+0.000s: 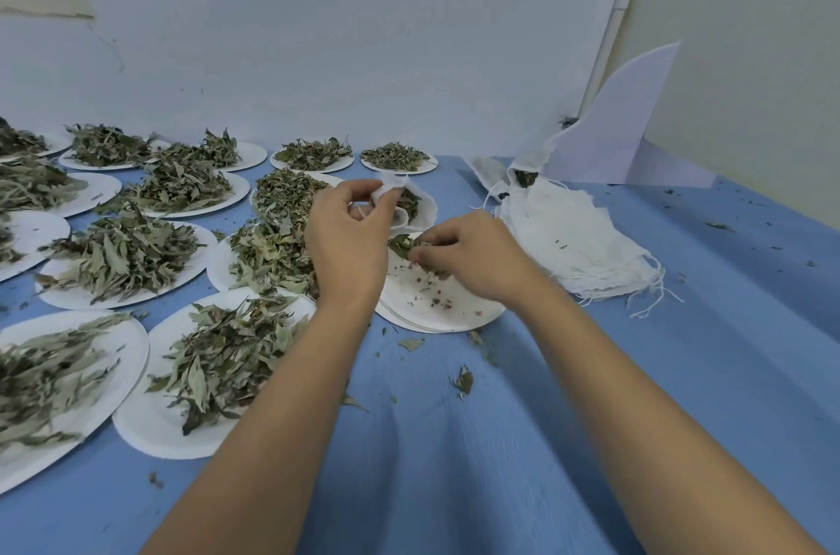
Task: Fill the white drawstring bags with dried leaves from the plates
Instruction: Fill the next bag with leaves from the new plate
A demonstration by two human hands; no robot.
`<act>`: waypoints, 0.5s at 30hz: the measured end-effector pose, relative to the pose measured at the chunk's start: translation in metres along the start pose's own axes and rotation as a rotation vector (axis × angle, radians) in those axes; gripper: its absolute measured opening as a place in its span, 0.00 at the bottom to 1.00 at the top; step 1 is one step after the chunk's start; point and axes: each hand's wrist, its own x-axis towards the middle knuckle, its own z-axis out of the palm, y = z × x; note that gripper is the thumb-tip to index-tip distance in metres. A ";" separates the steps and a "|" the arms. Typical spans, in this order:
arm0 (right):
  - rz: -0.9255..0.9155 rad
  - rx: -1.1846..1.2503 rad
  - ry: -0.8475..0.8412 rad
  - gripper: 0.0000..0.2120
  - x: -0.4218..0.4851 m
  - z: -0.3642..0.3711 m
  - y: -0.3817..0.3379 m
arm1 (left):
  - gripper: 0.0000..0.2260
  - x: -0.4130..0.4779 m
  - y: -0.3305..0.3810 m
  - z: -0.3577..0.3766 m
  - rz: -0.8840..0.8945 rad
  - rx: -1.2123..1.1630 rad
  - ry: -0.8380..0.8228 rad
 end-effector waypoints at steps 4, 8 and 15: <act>0.099 0.230 -0.107 0.03 -0.004 -0.026 -0.010 | 0.06 -0.001 -0.005 0.002 0.077 0.093 -0.023; 0.203 0.163 0.055 0.03 -0.001 -0.023 -0.007 | 0.07 -0.003 -0.008 0.005 0.138 0.205 -0.019; 0.216 -0.046 0.232 0.09 0.002 -0.012 -0.003 | 0.06 -0.008 -0.009 0.008 0.220 0.348 -0.096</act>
